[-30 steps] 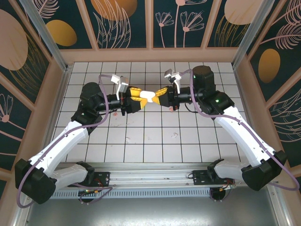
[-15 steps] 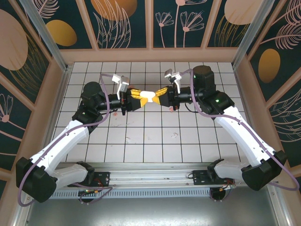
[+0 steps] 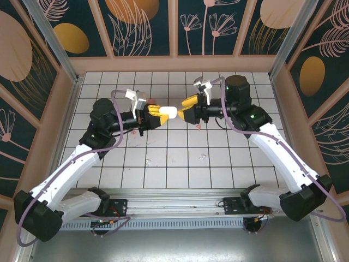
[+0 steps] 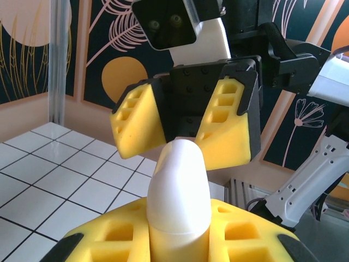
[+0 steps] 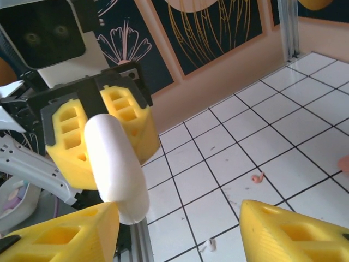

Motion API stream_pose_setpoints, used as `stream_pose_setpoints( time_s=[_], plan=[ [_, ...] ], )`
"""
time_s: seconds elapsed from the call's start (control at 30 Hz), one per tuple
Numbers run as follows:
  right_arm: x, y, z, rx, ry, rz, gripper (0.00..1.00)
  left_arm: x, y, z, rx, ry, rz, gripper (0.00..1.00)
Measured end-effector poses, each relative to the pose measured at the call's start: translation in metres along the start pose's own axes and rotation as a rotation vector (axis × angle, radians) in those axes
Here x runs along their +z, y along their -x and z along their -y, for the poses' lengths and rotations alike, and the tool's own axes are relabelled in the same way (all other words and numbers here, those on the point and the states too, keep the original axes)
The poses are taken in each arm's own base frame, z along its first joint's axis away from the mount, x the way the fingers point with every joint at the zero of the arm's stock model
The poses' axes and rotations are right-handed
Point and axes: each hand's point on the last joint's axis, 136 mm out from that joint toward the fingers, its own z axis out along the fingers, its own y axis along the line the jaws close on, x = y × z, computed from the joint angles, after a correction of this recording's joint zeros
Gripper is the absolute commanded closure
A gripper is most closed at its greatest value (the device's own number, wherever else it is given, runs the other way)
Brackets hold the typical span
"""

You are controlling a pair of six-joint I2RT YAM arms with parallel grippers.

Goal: Insert the wireless bluetooth earbuds into the charging case

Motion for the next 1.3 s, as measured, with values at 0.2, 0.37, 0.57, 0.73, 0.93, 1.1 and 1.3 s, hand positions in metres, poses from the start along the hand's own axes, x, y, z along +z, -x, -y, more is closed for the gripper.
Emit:
stream_pose_setpoints(
  time_s=[0.2,0.37,0.57,0.73,0.93,1.1,1.3],
  plan=[
    [0.007,-0.005,-0.002,0.004,0.005,-0.015,0.32,-0.004,-0.004,0.0,0.004,0.011,-0.007,1.0],
    [0.017,-0.01,-0.005,0.01,0.028,-0.036,0.32,-0.005,-0.008,-0.003,-0.001,0.029,-0.016,1.0],
    [0.025,-0.012,-0.012,0.004,0.052,-0.042,0.31,-0.006,-0.014,-0.003,0.009,0.036,-0.029,1.0],
    [0.028,-0.011,-0.009,0.008,0.038,-0.037,0.32,-0.007,-0.017,-0.003,0.028,0.042,-0.035,1.0],
    [0.038,-0.012,-0.002,0.032,0.04,-0.059,0.32,-0.009,-0.021,-0.01,0.03,0.078,-0.038,1.0],
    [0.041,-0.009,0.004,0.042,0.014,-0.063,0.32,-0.011,-0.028,-0.015,0.018,0.101,-0.045,1.0],
    [0.044,-0.007,0.027,0.079,-0.073,-0.062,0.32,-0.012,-0.037,-0.01,0.009,0.076,-0.058,1.0]
  ],
)
